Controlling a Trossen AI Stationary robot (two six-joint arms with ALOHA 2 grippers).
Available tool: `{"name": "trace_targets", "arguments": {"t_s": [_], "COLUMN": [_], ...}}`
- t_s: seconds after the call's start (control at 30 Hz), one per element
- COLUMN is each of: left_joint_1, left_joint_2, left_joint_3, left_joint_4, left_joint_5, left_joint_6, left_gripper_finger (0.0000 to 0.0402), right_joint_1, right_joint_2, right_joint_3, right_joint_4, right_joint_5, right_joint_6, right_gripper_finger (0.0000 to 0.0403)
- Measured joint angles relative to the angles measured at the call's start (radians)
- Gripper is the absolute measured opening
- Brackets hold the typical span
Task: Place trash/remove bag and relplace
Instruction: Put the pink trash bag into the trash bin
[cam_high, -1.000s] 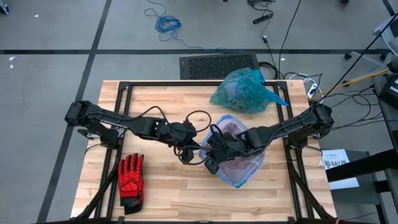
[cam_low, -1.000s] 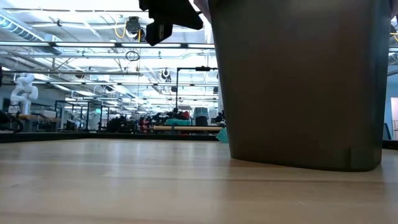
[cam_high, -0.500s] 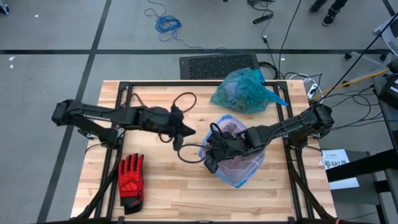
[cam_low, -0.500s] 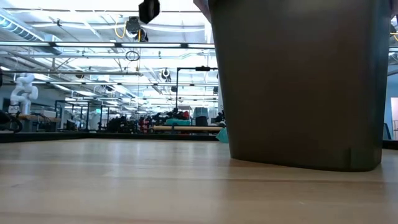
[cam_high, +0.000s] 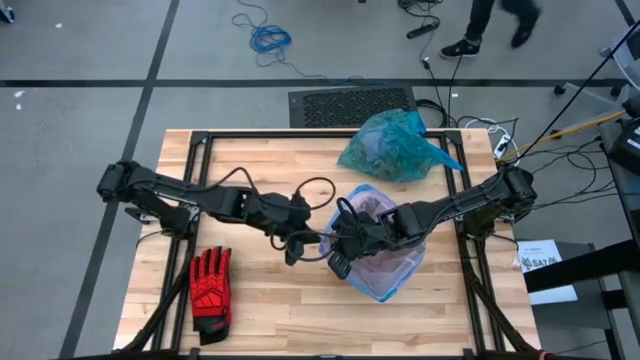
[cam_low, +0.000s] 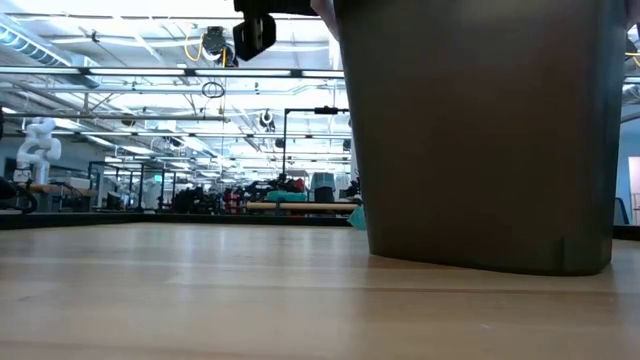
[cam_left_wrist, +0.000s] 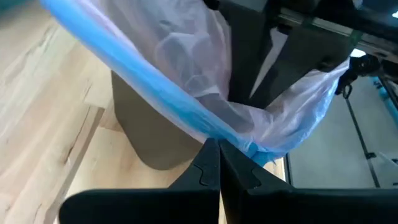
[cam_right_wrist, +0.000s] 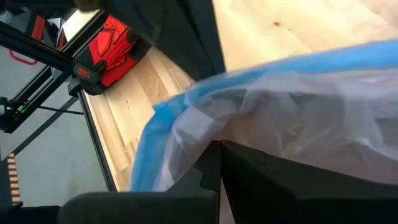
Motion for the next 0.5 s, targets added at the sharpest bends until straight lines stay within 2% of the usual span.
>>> {"name": "trace_targets", "arguments": {"t_s": [0.4, 0.5], "left_joint_1": [0.022, 0.042], "left_joint_2": [0.078, 0.081], "left_joint_3": [-0.019, -0.040], "left_joint_4": [0.014, -0.024], "left_joint_5": [0.011, 0.010], "left_joint_6": [0.050, 0.048], "left_gripper_finger": [0.0000, 0.0000], "right_joint_1": [-0.021, -0.022], "right_joint_2": [0.000, 0.000], "right_joint_3": [0.000, 0.000], "right_joint_4": [0.001, 0.000], "right_joint_5": [-0.003, -0.003], "right_joint_6": [-0.011, -0.011], "right_gripper_finger": [0.0000, 0.0000]}}
